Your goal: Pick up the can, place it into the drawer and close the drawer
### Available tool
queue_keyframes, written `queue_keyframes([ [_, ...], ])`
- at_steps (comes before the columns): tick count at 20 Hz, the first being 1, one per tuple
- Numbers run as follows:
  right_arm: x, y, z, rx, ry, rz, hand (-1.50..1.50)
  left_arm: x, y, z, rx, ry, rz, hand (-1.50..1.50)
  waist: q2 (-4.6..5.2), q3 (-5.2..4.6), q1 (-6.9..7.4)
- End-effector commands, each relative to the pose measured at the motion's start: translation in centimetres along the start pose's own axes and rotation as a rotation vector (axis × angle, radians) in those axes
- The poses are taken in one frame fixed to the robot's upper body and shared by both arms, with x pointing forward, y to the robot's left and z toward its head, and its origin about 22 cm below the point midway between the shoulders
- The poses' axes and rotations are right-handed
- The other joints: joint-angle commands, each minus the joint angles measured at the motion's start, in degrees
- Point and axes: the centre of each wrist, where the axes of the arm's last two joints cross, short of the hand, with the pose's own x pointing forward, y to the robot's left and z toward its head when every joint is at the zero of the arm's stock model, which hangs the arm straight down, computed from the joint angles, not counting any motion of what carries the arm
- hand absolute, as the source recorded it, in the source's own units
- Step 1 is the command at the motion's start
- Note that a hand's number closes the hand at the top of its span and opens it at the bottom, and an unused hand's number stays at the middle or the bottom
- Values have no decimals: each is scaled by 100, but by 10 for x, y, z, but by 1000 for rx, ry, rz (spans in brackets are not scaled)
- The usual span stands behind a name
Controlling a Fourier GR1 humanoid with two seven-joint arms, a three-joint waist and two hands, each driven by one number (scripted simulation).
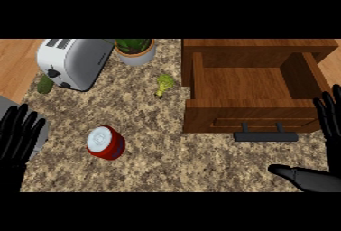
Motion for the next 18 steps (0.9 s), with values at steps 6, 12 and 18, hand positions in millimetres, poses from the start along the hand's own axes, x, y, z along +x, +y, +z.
queue_keyframes([
  [6, -8, -3, 22, -20, -16, 11, -150, -43, -24, 9, 0, 65, -29, -150, -5, -2, -1],
  [12, 2, -10, 8, -21, -29, 31, -150, -95, -14, 17, 15, 75, -55, -150, -2, -3, 17],
  [18, 11, -22, 29, -23, -19, 19, -150, -122, -16, 14, 48, 125, -49, -150, -4, -2, -6],
])
